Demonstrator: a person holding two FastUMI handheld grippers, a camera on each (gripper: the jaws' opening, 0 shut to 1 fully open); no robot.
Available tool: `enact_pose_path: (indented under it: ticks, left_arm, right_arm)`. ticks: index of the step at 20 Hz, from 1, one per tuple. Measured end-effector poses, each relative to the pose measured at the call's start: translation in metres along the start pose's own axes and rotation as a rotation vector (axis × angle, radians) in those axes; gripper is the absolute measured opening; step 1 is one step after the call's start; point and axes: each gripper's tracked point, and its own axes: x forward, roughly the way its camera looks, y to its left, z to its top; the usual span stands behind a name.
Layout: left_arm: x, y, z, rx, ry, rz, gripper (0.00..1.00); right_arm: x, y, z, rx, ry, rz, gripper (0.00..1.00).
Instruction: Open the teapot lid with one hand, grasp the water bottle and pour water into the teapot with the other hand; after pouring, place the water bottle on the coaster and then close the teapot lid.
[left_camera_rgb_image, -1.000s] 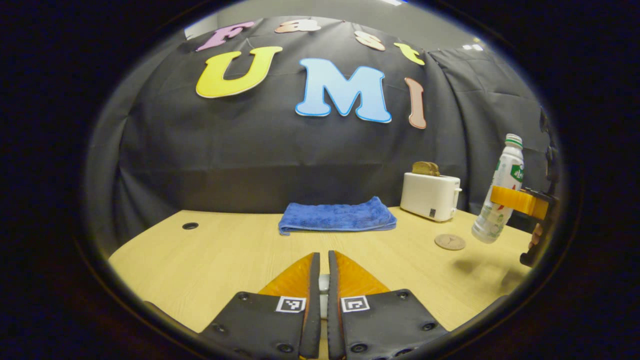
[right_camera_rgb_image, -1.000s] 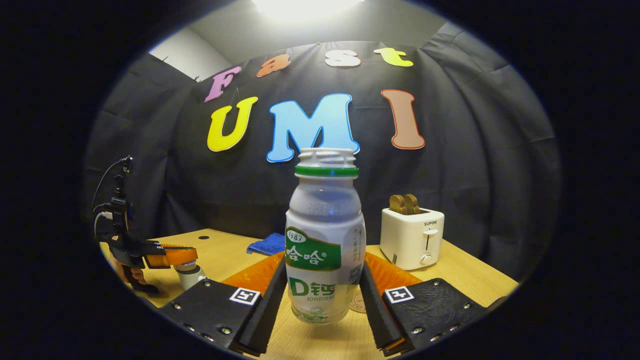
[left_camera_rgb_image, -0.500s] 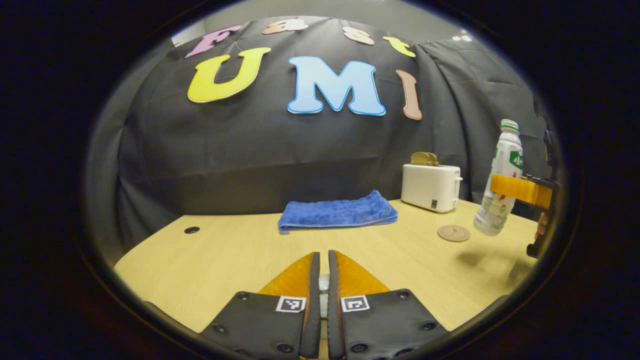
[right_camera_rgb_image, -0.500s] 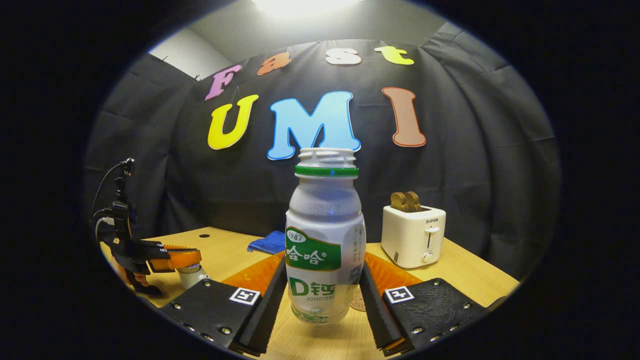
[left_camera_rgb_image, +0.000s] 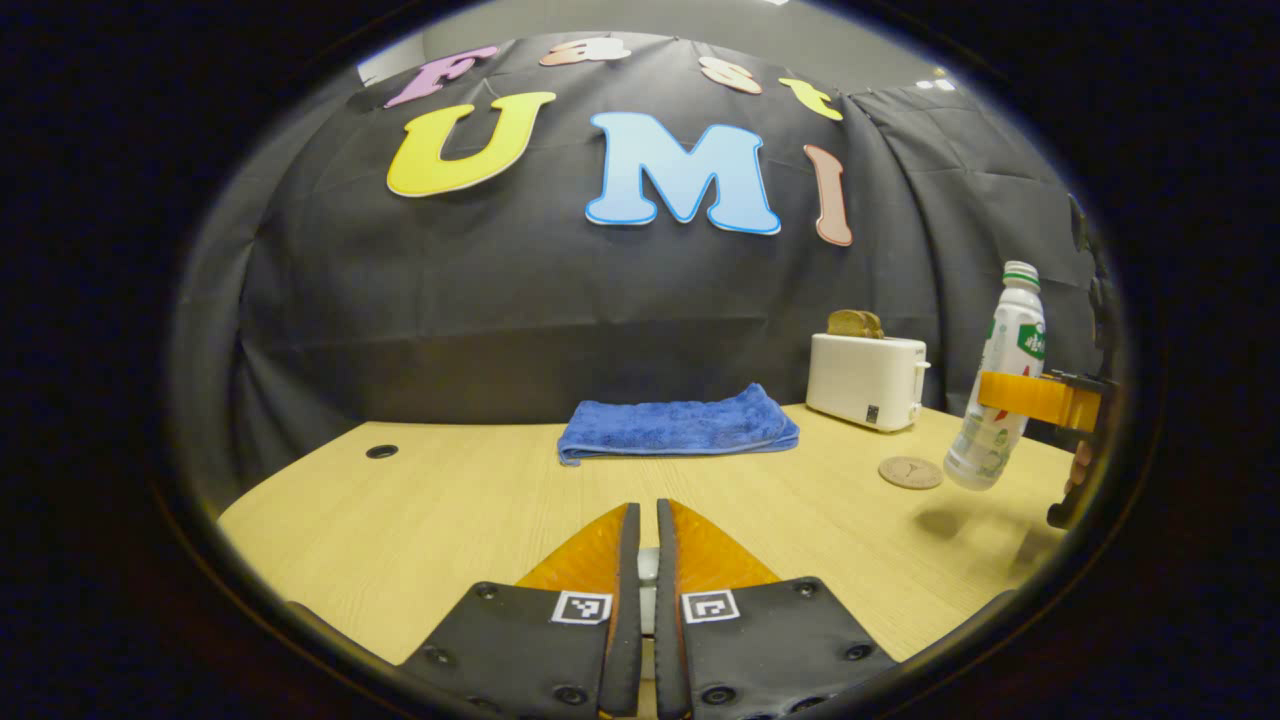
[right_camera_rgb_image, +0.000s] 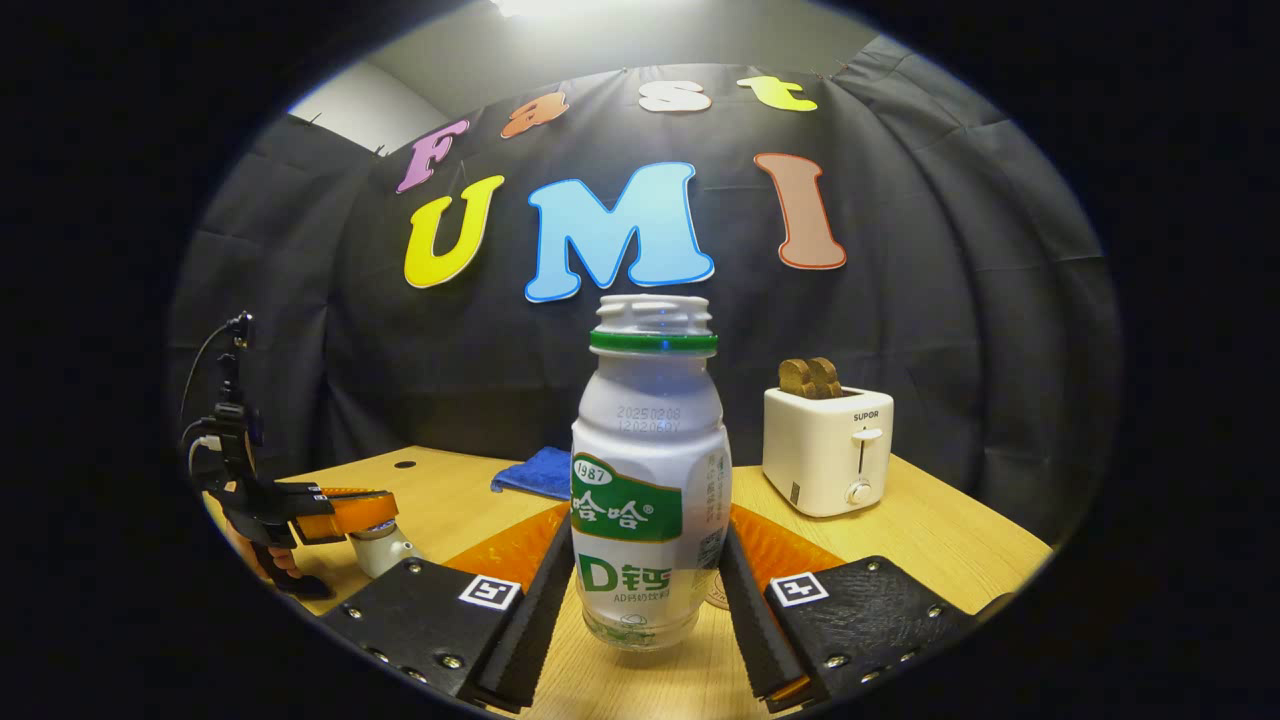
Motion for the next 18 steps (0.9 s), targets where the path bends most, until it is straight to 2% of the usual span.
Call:
enact_pose_path:
  ticks: [2,3,5,6,7,9,11,13,15,18]
  left_arm:
    - [-0.001,-0.004,-0.005,0.006,0.012,-0.014,0.20]
    - [0.001,-0.002,-0.002,0.000,0.003,-0.018,0.28]
    - [-0.004,0.005,0.002,-0.020,-0.016,-0.003,0.29]
    - [-0.007,0.008,0.005,-0.034,-0.027,0.002,0.37]
    - [-0.009,0.010,0.007,-0.054,-0.047,0.014,0.60]
    - [-0.022,0.021,0.024,-0.100,-0.113,0.028,0.76]
    - [-0.033,0.029,0.038,-0.159,-0.168,0.037,0.76]
    - [-0.041,0.027,0.041,-0.190,-0.181,0.028,0.87]
    - [-0.046,0.021,0.043,-0.169,-0.184,0.006,0.96]
    - [-0.053,0.021,0.053,-0.122,-0.221,0.012,0.96]
  right_arm:
    - [0.002,0.000,-0.004,-0.008,0.013,-0.003,0.76]
    - [0.002,0.001,-0.005,-0.010,0.016,-0.004,0.76]
    - [0.003,0.001,-0.008,-0.019,0.023,-0.004,0.76]
    - [0.003,-0.001,-0.007,-0.025,0.021,-0.008,0.76]
    - [0.003,-0.004,-0.005,-0.030,0.014,-0.016,0.76]
    - [0.003,-0.012,0.001,-0.049,-0.002,-0.036,0.76]
    - [0.005,-0.021,0.006,-0.086,-0.005,-0.058,0.76]
    - [0.011,-0.031,0.008,-0.113,0.004,-0.082,0.76]
    - [0.021,-0.044,0.005,-0.101,0.029,-0.106,0.76]
    - [0.046,-0.065,0.001,-0.051,0.082,-0.116,0.76]
